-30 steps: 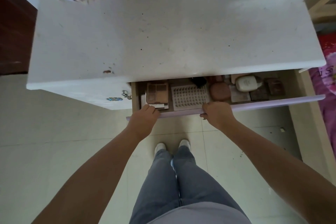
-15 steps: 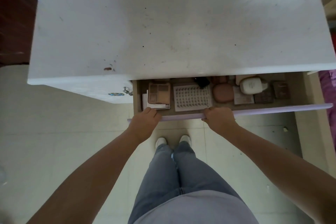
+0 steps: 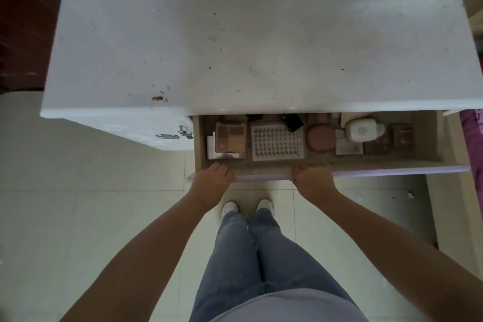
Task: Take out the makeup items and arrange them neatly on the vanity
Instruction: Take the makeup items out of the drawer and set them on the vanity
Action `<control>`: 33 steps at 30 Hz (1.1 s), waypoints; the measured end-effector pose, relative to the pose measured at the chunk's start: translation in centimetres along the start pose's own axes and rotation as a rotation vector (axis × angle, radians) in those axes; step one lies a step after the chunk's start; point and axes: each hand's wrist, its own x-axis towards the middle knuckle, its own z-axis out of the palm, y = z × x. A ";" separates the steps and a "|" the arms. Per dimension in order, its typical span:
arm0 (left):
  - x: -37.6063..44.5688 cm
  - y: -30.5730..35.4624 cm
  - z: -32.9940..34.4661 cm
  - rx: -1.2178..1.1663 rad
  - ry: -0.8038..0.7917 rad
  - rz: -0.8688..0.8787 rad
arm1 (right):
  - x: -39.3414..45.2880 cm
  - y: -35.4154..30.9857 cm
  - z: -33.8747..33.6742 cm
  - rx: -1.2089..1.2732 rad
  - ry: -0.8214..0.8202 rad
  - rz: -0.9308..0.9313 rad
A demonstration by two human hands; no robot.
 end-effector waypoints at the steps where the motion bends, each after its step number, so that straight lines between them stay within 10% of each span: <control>1: 0.0 0.3 -0.1 -0.014 0.006 -0.010 | -0.2 -0.1 -0.3 -0.032 -0.010 -0.013; 6: -0.2 -0.5 -0.7 -0.006 0.000 -0.100 | 1.6 -0.6 -2.9 0.230 -0.183 -0.033; 15: 0.8 -3.4 -0.9 -0.137 0.005 -0.501 | 11.5 -9.0 -2.5 0.137 0.132 -0.158; 33: 9.1 -2.2 2.1 0.101 -0.191 -0.300 | 6.8 -0.7 -0.9 0.302 0.219 -0.117</control>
